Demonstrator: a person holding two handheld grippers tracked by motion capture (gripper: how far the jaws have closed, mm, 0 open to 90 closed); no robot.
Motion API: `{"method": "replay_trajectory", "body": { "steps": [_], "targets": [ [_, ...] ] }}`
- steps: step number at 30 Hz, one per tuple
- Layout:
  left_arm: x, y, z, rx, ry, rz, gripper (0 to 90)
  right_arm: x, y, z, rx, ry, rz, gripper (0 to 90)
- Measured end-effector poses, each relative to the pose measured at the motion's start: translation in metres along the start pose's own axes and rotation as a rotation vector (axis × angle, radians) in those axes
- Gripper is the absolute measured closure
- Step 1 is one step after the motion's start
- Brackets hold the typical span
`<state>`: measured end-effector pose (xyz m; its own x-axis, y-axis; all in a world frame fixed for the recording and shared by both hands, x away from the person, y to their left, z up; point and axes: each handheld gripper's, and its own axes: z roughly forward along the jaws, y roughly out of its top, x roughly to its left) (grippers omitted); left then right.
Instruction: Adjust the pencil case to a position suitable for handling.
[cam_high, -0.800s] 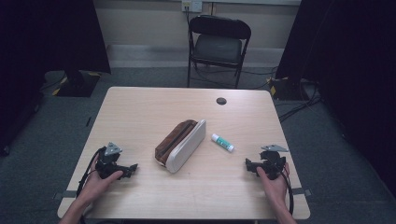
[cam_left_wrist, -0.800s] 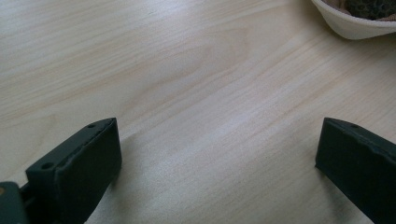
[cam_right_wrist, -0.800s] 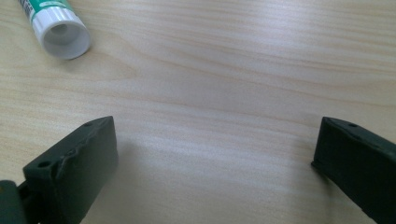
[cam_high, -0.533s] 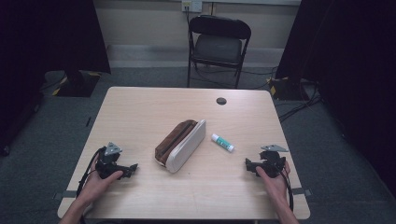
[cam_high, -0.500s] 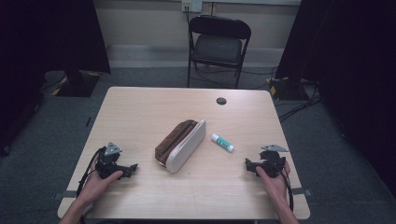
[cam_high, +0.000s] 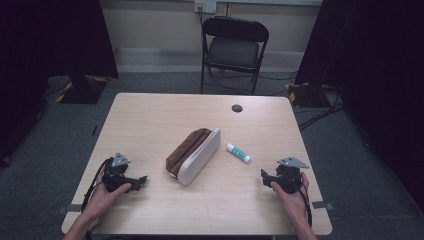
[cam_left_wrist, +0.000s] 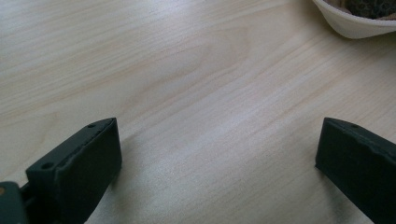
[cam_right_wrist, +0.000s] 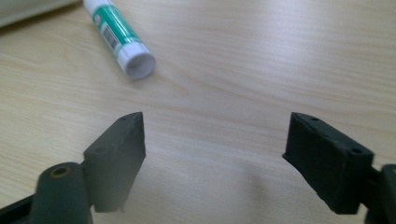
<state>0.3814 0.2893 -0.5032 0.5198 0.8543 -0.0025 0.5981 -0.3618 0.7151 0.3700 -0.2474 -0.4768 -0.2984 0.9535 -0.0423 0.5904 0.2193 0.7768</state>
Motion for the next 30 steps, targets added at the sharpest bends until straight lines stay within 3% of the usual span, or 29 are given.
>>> {"method": "replay_trajectory", "body": {
  "steps": [3,5,12,21,30],
  "targets": [
    [0.0,0.0,0.0,0.0,0.0,0.0,0.0,0.009,0.003,-0.005,-0.012,0.061,0.002,21.0],
    [0.0,0.0,0.0,0.0,0.0,0.0,0.0,0.018,0.004,-0.006,-0.003,0.121,-0.023,21.0],
    [0.0,0.0,0.0,0.0,0.0,0.0,0.0,0.04,0.007,-0.013,-0.006,0.212,-0.078,22.6],
    [0.0,0.0,0.0,0.0,0.0,0.0,0.0,0.068,0.013,-0.017,-0.014,0.289,-0.136,21.4],
    [0.0,0.0,0.0,0.0,0.0,0.0,0.0,0.092,0.019,-0.022,-0.026,0.337,-0.182,21.9]
  ]
}}
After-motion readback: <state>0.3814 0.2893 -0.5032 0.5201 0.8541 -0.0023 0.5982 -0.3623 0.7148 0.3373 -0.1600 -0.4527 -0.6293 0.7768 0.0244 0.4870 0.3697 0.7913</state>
